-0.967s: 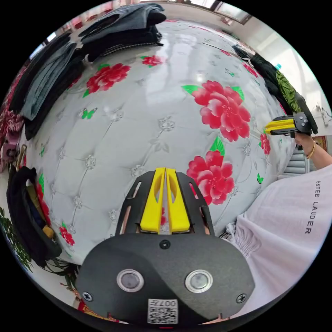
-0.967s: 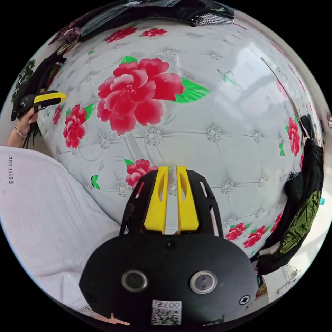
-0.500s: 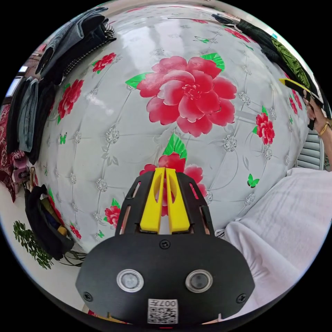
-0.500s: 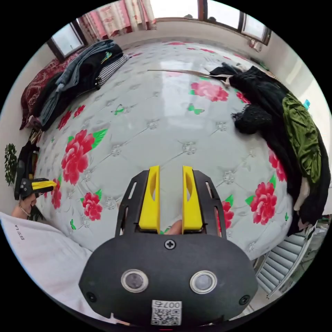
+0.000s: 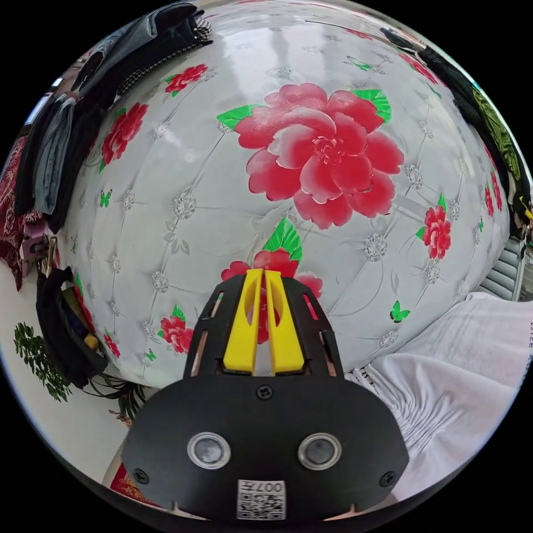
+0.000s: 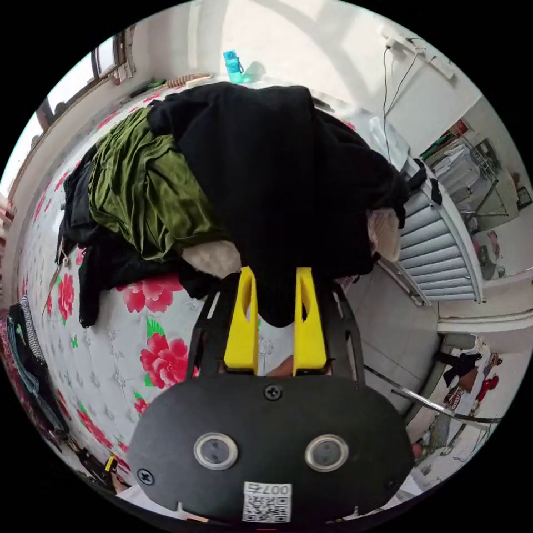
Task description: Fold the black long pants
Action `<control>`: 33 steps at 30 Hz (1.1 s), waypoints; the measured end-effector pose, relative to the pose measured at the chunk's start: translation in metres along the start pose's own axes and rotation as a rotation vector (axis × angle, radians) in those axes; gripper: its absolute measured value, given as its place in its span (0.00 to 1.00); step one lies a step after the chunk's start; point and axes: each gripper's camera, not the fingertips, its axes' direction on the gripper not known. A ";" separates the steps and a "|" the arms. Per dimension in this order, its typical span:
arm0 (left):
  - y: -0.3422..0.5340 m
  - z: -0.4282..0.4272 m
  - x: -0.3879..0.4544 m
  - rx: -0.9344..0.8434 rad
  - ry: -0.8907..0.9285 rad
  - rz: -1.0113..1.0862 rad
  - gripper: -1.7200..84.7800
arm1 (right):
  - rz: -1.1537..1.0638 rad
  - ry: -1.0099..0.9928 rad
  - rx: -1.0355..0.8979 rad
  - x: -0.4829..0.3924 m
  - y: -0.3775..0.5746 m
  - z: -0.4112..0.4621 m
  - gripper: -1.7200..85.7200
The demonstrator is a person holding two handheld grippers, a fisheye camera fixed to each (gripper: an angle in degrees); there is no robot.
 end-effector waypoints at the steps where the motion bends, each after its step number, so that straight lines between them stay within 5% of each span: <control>1: 0.000 0.000 -0.001 -0.004 0.001 -0.006 0.01 | -0.025 -0.064 -0.083 0.006 -0.004 0.010 0.11; 8: 0.027 -0.006 -0.017 0.066 0.037 -0.050 0.01 | -0.345 -0.308 0.186 -0.077 0.083 -0.097 0.05; 15: 0.073 -0.019 -0.038 0.228 0.204 -0.038 0.01 | -0.814 -0.579 0.201 -0.232 0.252 -0.199 0.03; 21: 0.147 -0.048 -0.070 0.429 0.307 -0.070 0.01 | -1.271 -0.881 0.052 -0.360 0.434 -0.266 0.02; 25: 0.200 -0.048 -0.114 0.459 0.268 -0.175 0.01 | -1.681 -1.182 -0.269 -0.438 0.568 -0.305 0.04; 28: 0.260 -0.040 -0.170 0.468 0.278 -0.356 0.02 | -1.931 -1.094 -0.411 -0.471 0.618 -0.313 0.06; 33: 0.326 -0.036 -0.201 0.456 0.288 -0.419 0.10 | -1.654 -1.102 -0.359 -0.465 0.559 -0.281 0.09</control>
